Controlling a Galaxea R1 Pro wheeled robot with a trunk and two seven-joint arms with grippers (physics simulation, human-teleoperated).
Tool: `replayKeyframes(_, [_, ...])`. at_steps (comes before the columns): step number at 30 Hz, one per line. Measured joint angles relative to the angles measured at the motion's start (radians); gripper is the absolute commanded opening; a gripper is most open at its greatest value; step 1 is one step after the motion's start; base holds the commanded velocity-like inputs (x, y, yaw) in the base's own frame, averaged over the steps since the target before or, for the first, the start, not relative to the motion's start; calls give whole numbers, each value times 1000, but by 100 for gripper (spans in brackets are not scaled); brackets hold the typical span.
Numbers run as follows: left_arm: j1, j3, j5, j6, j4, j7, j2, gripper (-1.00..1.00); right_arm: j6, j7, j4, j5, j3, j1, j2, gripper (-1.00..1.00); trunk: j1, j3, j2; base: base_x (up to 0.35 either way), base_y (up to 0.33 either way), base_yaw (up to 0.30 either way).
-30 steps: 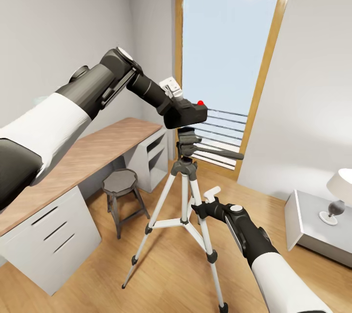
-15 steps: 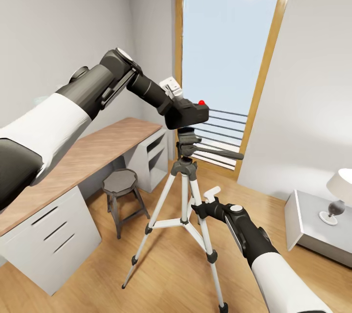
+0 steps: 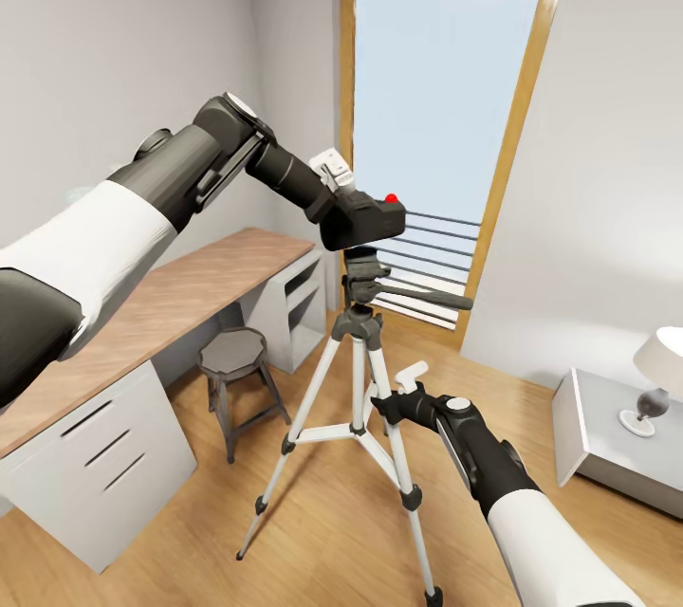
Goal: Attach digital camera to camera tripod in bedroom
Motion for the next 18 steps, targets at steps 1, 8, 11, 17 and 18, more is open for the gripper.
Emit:
replayKeyframes(1, [0, 0, 0, 0, 0, 0, 0, -100, 0, 0, 0, 0, 0, 0, 0, -100, 0, 0, 0, 0, 0, 0])
replayKeyframes(8, [0, 0, -1, 0, 2, -1, 0, -100, 0, 0, 0, 0, 0, 0, 0, -100, 0, 0, 0, 0, 0, 0])
replayKeyframes(11, [0, 0, -1, 1, 3, -1, 0, -100, 0, 0, 0, 0, 0, 0, 0, -100, 0, 0, 0, 0, 0, 0])
replayKeyframes(17, [0, 0, -3, -2, 3, 4, 0, 100, -1, 0, 1, 0, 0, 0, 0, -100, 0, 0, 0, 0, 0, 0])
replayKeyframes(18, [0, 0, -3, -2, 3, 5, 0, 100, -1, 0, 0, 0, 0, 0, 0, -100, 0, 0, 0, 0, 0, 0])
